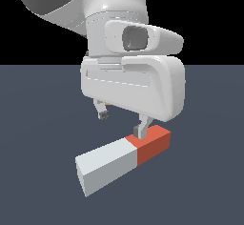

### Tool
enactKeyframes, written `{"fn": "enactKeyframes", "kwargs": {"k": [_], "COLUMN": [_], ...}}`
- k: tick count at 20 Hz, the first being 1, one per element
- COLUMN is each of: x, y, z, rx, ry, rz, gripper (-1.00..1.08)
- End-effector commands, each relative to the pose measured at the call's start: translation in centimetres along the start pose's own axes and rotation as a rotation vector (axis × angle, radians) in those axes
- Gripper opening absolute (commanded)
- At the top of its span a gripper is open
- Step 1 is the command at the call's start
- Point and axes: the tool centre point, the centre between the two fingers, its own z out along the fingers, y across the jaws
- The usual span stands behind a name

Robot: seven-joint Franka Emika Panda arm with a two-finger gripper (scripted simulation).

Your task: Insert the peg into the horizontal hole in a box.

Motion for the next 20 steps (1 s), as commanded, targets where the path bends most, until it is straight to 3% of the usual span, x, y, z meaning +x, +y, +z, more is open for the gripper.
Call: {"fn": "enactKeyframes", "kwargs": {"k": [1,9,20], "x": [-1.0,-2.7,-2.8], "y": [0.1,0.0,-0.1], "z": [0.8,2.2,2.6], "rx": [0.005,0.015,0.016], "ry": [-0.002,-0.005,-0.005], "rz": [0.07,0.194,0.198], "gripper": [1.0,1.0,1.0]}}
